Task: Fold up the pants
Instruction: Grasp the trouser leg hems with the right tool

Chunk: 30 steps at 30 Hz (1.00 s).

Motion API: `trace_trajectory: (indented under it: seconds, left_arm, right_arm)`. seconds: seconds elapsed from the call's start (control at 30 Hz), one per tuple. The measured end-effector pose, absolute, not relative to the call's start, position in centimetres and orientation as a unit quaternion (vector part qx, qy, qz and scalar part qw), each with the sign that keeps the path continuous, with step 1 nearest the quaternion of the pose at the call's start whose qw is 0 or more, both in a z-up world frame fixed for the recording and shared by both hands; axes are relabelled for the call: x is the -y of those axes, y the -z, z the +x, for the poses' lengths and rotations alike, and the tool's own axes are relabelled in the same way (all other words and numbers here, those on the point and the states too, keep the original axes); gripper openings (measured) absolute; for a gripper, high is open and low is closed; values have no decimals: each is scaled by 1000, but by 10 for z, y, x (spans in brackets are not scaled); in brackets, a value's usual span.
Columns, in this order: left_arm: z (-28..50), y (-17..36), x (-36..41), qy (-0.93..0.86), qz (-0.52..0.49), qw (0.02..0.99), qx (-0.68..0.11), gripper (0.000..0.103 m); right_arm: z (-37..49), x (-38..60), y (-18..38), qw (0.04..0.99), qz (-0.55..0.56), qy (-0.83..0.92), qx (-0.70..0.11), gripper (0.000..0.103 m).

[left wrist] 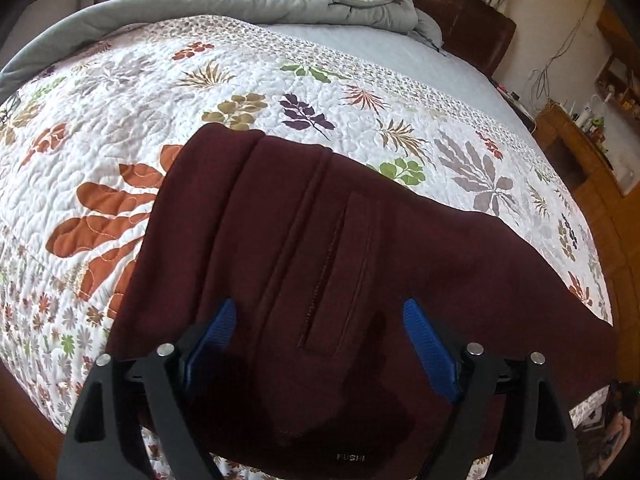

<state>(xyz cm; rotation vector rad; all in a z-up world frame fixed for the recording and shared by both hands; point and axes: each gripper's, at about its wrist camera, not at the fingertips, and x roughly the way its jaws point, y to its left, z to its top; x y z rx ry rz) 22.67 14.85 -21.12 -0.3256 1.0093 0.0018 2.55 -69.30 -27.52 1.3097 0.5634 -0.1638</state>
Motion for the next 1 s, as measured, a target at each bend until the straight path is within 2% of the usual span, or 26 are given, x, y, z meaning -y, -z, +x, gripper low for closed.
trace_trajectory:
  seconds: [0.03, 0.1, 0.27, 0.5, 0.67, 0.73, 0.87, 1.0]
  left_arm:
    - [227, 211, -149, 0, -156, 862, -482, 86]
    - [227, 210, -151, 6, -158, 862, -482, 86]
    - [224, 209, -152, 8, -162, 863, -478, 86]
    - [227, 209, -151, 4, -163, 860, -484, 86]
    - [227, 209, -151, -1, -169, 859, -483, 87]
    - [227, 209, -150, -3, -168, 860, -482, 87]
    - [228, 209, -149, -5, -165, 859, -485, 87]
    - [228, 209, -149, -6, -164, 859, -485, 88]
  right_arm:
    - [19, 697, 272, 757, 603, 72, -241, 33]
    - [4, 705, 266, 760, 606, 85, -217, 48]
    - [4, 715, 282, 746, 615, 88, -239, 54]
    - [23, 712, 289, 755, 615, 51, -222, 63]
    - [27, 713, 285, 760, 624, 1, -184, 60]
    - [31, 712, 290, 756, 628, -7, -185, 55]
    - [46, 710, 288, 765, 614, -7, -195, 55]
    - [56, 713, 289, 764, 613, -7, -199, 49]
